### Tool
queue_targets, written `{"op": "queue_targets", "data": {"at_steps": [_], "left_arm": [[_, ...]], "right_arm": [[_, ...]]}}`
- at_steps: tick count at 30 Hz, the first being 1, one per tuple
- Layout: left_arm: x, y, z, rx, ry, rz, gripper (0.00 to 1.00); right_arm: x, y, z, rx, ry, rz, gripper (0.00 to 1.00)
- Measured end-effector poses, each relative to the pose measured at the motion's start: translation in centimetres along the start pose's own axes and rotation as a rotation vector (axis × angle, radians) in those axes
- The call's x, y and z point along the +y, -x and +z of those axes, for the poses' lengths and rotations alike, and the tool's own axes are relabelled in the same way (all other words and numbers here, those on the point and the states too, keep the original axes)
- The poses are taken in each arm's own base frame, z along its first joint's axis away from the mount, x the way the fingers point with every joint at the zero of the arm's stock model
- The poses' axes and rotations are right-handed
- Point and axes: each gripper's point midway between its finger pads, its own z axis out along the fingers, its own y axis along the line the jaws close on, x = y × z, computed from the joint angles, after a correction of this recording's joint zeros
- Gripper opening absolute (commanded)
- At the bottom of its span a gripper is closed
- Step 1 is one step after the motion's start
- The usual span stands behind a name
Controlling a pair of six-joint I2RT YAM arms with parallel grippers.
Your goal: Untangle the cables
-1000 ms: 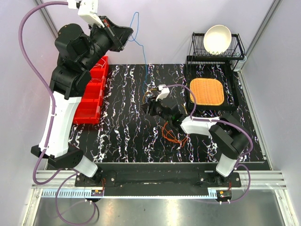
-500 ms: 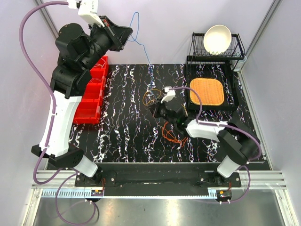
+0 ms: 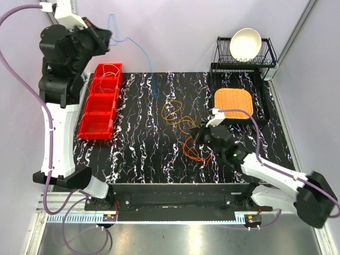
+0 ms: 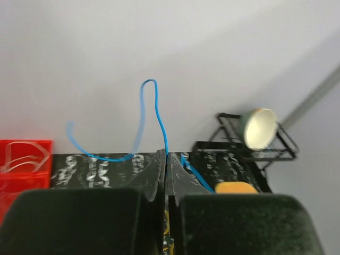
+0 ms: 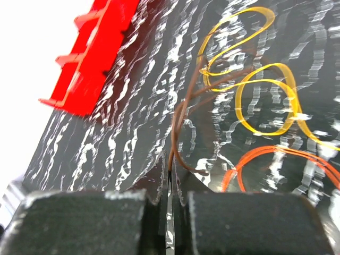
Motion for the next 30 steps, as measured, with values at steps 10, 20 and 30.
{"op": "queue_targets", "data": {"at_steps": [10,20,30], "left_arm": [[7.1,3.1,-4.3,-0.080,0.255,0.059,0.00],[10.3,2.6,-5.9,-0.074,0.395,0.082,0.00],[14.7,-0.3,-5.3,-0.006,0.536,0.087,0.00]], "right_arm": [[-5.8,2.2,-4.5,-0.059,-0.217,0.003,0.00],[-7.2,-1.5,-3.9,0.038,-0.219,0.019,0.00],[-6.9,-3.5,-2.6,0.088,-0.169,0.018,0.00]]}}
